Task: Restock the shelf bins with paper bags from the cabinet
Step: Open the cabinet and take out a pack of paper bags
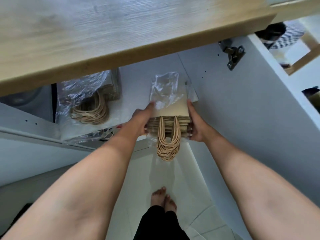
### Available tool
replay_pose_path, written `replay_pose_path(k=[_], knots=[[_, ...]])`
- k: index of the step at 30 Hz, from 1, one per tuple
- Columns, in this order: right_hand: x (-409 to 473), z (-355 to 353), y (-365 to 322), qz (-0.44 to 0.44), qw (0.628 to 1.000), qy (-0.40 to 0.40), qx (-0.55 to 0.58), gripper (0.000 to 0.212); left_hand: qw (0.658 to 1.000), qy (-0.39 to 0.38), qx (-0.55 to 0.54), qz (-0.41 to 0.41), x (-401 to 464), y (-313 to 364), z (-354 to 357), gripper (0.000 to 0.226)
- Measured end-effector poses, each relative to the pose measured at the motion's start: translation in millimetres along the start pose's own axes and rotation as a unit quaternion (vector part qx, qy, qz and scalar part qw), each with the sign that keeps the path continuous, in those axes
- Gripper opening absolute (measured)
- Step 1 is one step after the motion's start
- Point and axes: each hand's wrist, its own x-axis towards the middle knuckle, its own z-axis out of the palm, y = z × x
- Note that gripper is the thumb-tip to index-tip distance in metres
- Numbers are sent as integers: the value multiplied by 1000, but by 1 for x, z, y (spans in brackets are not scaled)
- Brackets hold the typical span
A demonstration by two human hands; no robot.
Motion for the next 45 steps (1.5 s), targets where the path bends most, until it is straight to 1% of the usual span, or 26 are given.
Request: replay_pose_path(k=[2, 3, 5, 7, 9, 10, 13, 15, 16, 19, 20, 22, 25, 27, 30, 32, 34, 35, 38, 39, 40, 42, 43, 45], knots=[[-2, -3, 12, 5, 1000, 8, 5, 101, 1000, -3, 28, -5, -12, -8, 0, 57], [-6, -2, 17, 6, 1000, 7, 3, 105, 999, -1, 42, -8, -18, -12, 0, 55], [-15, -1, 26, 4, 1000, -1, -4, 102, 999, -5, 50, -21, -30, -21, 0, 46], [-27, 2, 33, 8, 1000, -18, 5, 91, 998, -18, 42, -39, -42, -30, -2, 39], [-40, 4, 39, -4, 1000, -24, 18, 70, 998, -28, 26, -51, -53, -40, -6, 37], [-47, 3, 42, -12, 1000, -20, 19, 63, 998, -33, 24, -55, -60, -43, -9, 38], [-70, 3, 48, -49, 998, -15, 24, 51, 997, -43, 26, -56, -82, -43, -15, 43], [-88, 7, 46, -63, 998, -11, 28, 44, 997, -59, 24, -52, -101, -38, -17, 37], [-100, 10, 44, -69, 997, -9, 27, 46, 996, -69, 25, -49, -113, -34, -19, 35], [-130, 17, 38, -81, 996, 10, 20, 71, 994, -82, 42, -53, -141, -25, -24, 39], [-142, 20, 38, -88, 996, 22, 15, 74, 993, -89, 51, -54, -153, -22, -27, 41], [-165, 27, 38, -103, 994, 36, 16, 68, 992, -97, 69, -48, -172, -16, -31, 43], [-205, 40, 41, -118, 992, 44, 20, 59, 987, -94, 129, -20, -204, -9, -43, 58], [-226, 47, 44, -137, 989, 44, 25, 61, 981, -97, 166, 0, -219, -5, -50, 60], [-268, 58, 49, -157, 985, 60, 41, 58, 973, -123, 194, 19, -252, 2, -62, 53], [-290, 58, 45, -161, 983, 73, 46, 59, 968, -135, 205, 43, -267, 12, -64, 62], [-313, 57, 42, -175, 979, 83, 59, 64, 962, -158, 212, 68, -286, 26, -63, 70], [-322, 56, 38, -184, 976, 92, 66, 66, 958, -165, 218, 84, -295, 33, -63, 68], [-345, 58, 15, -229, 963, 122, 71, 68, 951, -190, 208, 123, -323, 58, -66, 51], [-355, 63, 6, -246, 958, 132, 64, 66, 949, -194, 205, 139, -331, 68, -70, 49], [-363, 66, -3, -262, 953, 137, 59, 60, 947, -194, 206, 149, -337, 77, -74, 52], [-379, 75, -23, -282, 947, 147, 48, 43, 945, -185, 214, 166, -347, 97, -85, 66], [-384, 78, -32, -288, 944, 151, 49, 39, 943, -181, 218, 174, -350, 106, -90, 70], [-384, 86, -58, -287, 947, 142, 37, 40, 946, -166, 212, 181, -356, 126, -103, 74]])
